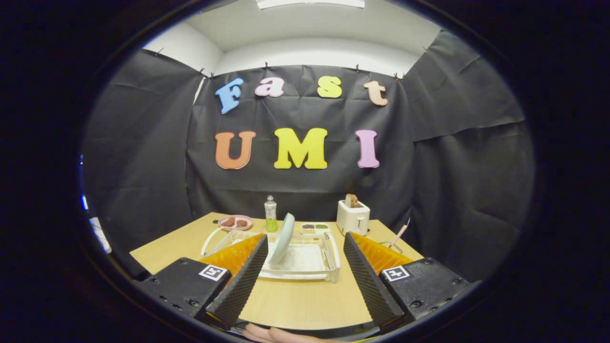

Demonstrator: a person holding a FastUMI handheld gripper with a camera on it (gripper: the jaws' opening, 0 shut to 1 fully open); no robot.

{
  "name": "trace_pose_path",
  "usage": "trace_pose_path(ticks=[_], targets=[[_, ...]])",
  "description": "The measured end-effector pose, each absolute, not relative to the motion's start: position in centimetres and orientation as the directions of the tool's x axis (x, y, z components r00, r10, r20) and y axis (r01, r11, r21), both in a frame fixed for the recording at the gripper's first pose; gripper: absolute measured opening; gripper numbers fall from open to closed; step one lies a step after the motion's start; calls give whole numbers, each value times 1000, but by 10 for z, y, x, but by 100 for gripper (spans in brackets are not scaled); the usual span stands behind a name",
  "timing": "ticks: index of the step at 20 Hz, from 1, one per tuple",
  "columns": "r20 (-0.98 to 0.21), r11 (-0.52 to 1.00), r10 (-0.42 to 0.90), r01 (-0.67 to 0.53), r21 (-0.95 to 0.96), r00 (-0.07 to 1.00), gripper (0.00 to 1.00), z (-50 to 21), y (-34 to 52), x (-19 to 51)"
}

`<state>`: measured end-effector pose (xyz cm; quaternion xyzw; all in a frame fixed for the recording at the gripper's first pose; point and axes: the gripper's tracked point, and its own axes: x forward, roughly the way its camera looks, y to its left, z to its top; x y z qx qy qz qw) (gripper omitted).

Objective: Take the plate from the dish rack, then take the spoon from the basket and place it into the plate.

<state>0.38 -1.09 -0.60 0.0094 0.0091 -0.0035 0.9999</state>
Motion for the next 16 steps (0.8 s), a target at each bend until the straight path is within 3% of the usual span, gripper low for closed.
trace_pose_path(ticks=[16], targets=[[-56,999,-7,10,38,998,100,-12,-5,46]])
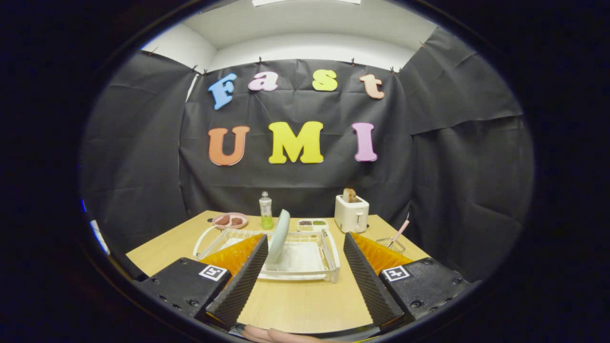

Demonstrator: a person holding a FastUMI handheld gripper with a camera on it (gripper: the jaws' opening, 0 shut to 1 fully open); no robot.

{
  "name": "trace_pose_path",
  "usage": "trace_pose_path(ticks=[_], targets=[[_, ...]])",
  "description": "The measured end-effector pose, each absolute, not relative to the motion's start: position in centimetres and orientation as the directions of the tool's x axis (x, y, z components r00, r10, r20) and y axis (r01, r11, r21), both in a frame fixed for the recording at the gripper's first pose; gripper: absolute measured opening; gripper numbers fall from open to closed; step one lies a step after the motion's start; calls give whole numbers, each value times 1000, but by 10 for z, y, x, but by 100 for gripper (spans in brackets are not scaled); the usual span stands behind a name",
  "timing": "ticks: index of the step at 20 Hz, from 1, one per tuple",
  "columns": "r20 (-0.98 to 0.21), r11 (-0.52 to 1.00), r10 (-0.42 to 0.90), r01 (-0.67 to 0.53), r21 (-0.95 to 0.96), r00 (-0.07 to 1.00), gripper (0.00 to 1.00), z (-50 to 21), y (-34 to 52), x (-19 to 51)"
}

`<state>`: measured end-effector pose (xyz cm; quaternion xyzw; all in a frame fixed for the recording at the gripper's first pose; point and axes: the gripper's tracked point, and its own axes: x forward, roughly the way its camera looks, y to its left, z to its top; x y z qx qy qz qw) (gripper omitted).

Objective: Take the plate from the dish rack, then take the spoon from the basket and place it into the plate.

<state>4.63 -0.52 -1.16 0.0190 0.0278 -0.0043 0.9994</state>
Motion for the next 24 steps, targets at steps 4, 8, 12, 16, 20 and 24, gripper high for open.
trace_pose_path(ticks=[4,8,12,16,20,24], targets=[[-92,1000,18,-16,17,996,100,4,16,93],[-208,997,43,-55,-53,977,100,6,48,162],[-344,990,-2,-46,-131,939,100,4,63,235],[-478,981,-58,-39,-190,876,98,0,65,288],[-669,991,-62,-34,-130,741,92,-7,71,306],[-821,991,-106,-10,-135,561,82,-28,73,317]])
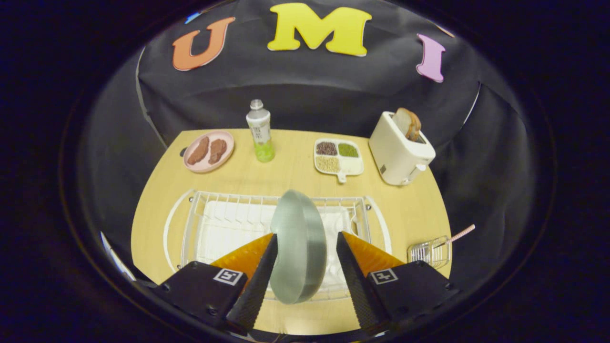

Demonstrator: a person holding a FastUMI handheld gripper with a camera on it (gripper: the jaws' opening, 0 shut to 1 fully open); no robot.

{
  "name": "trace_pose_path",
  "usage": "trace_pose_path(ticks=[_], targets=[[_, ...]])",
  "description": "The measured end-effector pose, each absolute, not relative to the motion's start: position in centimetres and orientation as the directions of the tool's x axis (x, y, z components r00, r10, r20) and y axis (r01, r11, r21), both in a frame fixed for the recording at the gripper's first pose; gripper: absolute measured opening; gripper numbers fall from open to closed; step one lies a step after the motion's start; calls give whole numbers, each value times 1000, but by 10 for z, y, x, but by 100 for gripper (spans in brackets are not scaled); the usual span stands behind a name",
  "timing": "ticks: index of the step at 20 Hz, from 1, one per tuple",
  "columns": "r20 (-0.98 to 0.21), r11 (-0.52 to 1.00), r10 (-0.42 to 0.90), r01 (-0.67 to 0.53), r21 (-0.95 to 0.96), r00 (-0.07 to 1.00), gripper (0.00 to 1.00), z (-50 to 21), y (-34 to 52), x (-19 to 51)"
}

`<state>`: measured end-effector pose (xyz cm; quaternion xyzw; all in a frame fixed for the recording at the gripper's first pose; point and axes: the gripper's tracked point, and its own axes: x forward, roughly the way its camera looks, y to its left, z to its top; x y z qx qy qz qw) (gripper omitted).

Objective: Take the plate from the dish rack, then take the spoon from the basket and place it into the plate.

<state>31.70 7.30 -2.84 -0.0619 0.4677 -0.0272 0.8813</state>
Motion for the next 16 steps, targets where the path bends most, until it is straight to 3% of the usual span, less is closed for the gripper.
trace_pose_path(ticks=[2,4,6,7,16], targets=[[-872,984,-150,-18,-178,466,74,-40,71,314],[-883,982,-169,0,-188,439,68,-44,71,317],[-874,972,-226,39,-232,430,38,-44,65,315],[-871,969,-236,38,-244,431,28,-45,65,317],[-721,884,-438,111,-454,537,25,-21,90,300]])
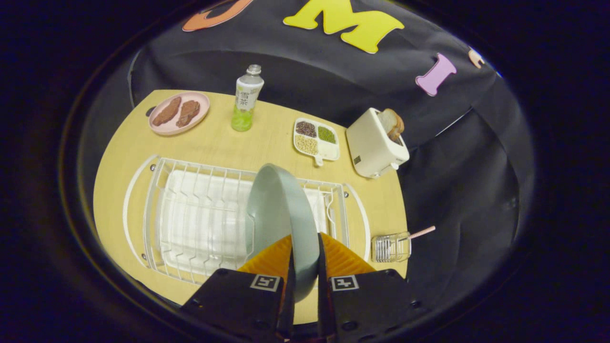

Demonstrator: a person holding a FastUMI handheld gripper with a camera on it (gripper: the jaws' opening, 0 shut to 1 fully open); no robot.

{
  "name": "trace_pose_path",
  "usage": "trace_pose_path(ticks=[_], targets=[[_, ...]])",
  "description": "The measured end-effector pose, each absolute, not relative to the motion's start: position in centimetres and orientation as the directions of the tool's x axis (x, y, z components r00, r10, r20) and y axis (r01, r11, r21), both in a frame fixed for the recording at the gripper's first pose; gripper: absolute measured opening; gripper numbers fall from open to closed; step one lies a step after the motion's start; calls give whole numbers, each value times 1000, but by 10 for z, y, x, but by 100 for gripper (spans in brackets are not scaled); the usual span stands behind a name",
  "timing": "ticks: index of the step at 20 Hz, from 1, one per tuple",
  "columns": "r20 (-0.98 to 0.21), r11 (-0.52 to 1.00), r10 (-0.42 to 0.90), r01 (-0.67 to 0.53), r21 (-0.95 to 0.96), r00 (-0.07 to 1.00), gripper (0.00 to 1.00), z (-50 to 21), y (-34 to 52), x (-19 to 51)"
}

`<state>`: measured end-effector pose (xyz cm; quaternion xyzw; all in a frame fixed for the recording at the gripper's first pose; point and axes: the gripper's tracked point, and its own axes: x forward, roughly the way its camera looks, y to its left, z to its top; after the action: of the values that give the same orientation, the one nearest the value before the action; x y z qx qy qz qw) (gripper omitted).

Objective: Take the plate from the dish rack, then take the spoon from the basket and place it into the plate.

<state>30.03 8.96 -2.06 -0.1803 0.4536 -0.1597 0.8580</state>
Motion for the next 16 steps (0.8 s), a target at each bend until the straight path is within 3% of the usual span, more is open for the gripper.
trace_pose_path(ticks=[3,8,16], targets=[[-665,870,-472,185,-457,578,25,-11,85,298],[-655,912,-408,249,-326,636,25,-2,71,277],[-616,988,-155,119,-100,772,25,-7,47,179]])
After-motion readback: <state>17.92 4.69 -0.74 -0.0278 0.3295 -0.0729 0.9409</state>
